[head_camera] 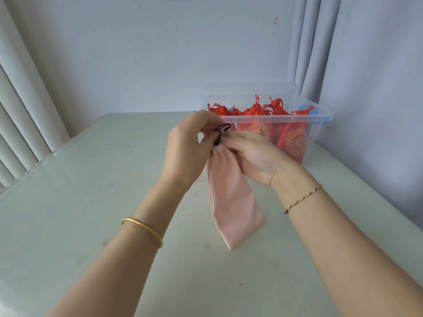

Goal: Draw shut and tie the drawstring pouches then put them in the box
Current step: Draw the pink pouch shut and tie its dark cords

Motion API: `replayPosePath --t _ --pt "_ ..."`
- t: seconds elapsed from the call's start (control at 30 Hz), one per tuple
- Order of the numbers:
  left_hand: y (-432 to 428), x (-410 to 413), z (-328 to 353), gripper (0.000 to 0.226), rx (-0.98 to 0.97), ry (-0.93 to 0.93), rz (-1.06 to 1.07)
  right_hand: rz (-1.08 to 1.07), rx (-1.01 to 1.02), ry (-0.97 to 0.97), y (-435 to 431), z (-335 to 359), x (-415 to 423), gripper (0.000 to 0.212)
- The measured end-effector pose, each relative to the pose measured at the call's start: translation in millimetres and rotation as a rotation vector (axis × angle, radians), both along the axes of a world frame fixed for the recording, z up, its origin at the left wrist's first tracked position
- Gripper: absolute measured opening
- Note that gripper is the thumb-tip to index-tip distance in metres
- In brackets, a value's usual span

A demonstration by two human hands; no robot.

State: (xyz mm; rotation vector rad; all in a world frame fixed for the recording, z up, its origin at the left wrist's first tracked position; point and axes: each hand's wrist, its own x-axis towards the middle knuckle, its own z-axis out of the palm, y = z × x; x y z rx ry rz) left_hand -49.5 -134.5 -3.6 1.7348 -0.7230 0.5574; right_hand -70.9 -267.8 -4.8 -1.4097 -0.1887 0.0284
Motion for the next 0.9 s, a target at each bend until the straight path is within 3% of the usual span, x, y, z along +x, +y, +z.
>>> replayPosePath --t 0.23,0.37,0.5,0.77,0.9 --pt "0.0 0.7 2.0 0.03 -0.026 0.033 -0.033 -0.138 0.004 0.02 0.3 -0.2 2.1 0.013" --pt "-1.8 2.9 1.1 0.022 -0.034 0.149 -0.079 -0.478 -0.338 -0.185 2.0 -3.6 7.8 0.016" --pt "-3.7 2.8 1.5 0.018 -0.063 0.253 -0.088 -0.572 -0.53 -0.31 2.1 -2.5 6.3 0.011" --pt "2.7 7.9 3.5 0.009 -0.3 0.556 -0.156 -0.548 -0.505 -0.275 -4.1 1.5 7.5 0.024" --pt "4.9 12.3 2.4 0.014 -0.341 0.642 -0.091 -0.541 -0.353 -0.191 -4.4 5.9 4.0 0.022"
